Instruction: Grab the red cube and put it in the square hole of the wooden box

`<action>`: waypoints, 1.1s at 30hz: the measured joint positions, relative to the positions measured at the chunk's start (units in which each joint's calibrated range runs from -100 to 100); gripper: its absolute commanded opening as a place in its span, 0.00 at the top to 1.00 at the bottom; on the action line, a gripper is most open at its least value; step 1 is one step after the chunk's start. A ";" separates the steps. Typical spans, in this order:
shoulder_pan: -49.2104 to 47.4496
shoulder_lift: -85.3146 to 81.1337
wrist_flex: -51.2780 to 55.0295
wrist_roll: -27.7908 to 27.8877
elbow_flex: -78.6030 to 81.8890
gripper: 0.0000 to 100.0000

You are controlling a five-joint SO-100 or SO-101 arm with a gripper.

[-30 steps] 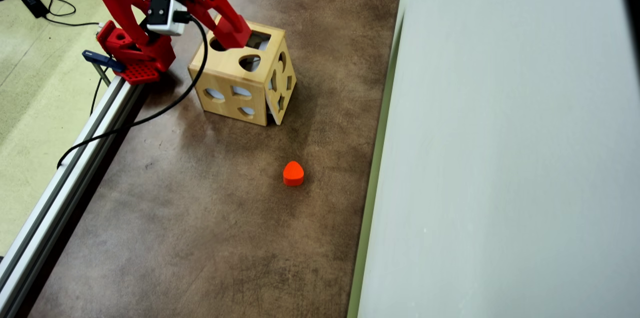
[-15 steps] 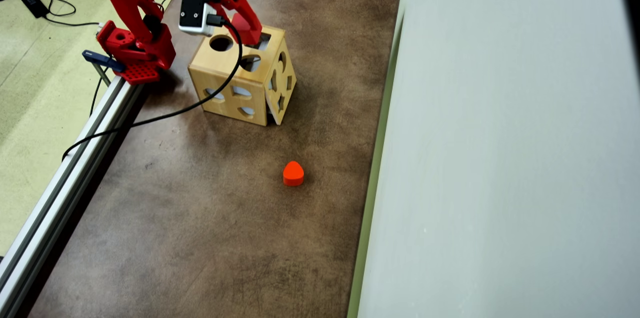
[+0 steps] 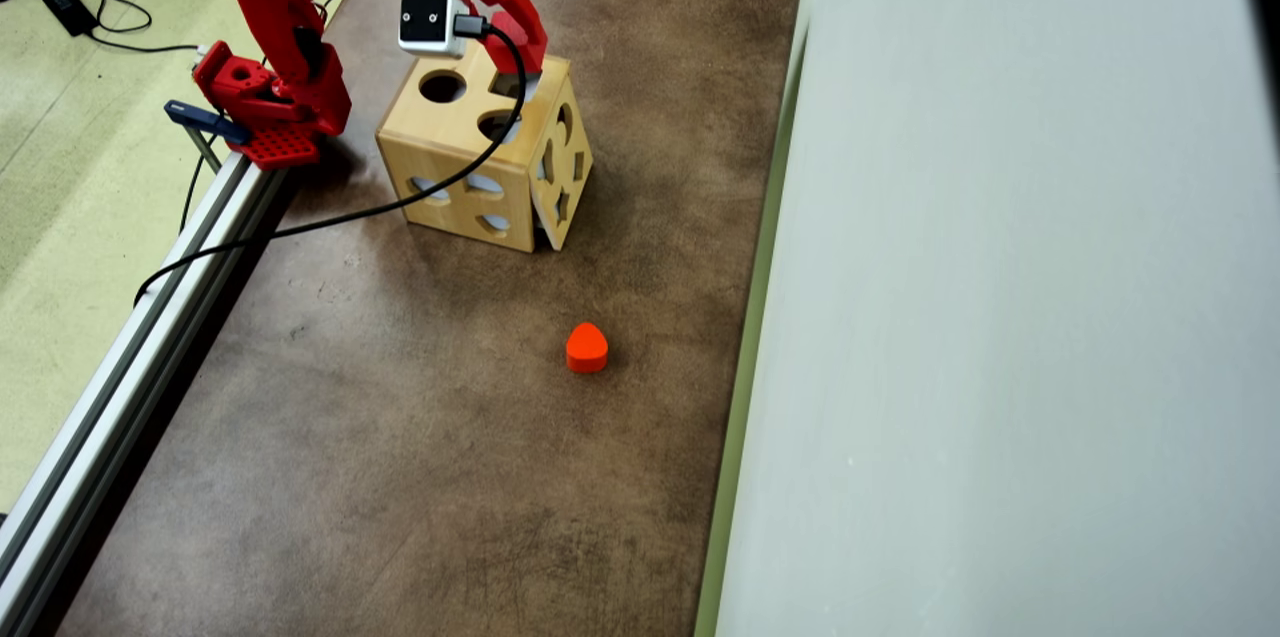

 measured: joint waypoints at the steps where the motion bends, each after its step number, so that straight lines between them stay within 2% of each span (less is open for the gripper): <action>1: 0.07 0.00 0.00 0.00 1.17 0.97; 33: 1.37 0.00 0.00 0.00 6.32 0.97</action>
